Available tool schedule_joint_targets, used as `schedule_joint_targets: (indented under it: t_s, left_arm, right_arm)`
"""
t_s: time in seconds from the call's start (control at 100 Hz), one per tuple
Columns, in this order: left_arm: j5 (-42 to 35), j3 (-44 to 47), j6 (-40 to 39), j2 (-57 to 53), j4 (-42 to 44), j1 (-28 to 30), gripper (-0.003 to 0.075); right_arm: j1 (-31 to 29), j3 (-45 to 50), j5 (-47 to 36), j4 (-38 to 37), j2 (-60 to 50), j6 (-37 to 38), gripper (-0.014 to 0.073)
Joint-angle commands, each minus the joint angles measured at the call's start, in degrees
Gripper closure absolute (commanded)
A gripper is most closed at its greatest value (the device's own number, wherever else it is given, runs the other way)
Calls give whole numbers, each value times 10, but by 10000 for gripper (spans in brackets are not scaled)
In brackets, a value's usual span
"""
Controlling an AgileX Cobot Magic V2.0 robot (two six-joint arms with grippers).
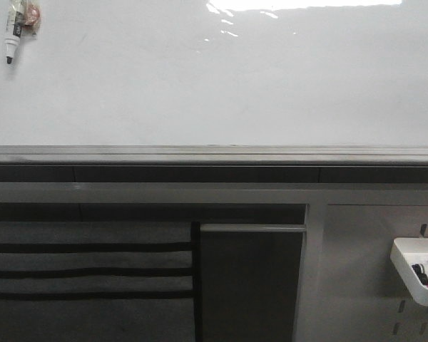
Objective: Write number 3 on whiteboard
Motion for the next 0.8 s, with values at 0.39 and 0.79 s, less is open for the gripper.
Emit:
schedule_joint_targets:
  t_s: [0.39, 0.79]
  left_arm:
    - [-105, -146, 0, 266, -4, -7, 175]
    - [-146, -216, 0, 385, -2, -35, 175]
  right_arm:
    - [-2, -19, 64, 329, 101, -313, 127]
    - [-2, -19, 58, 328, 108, -316, 127]
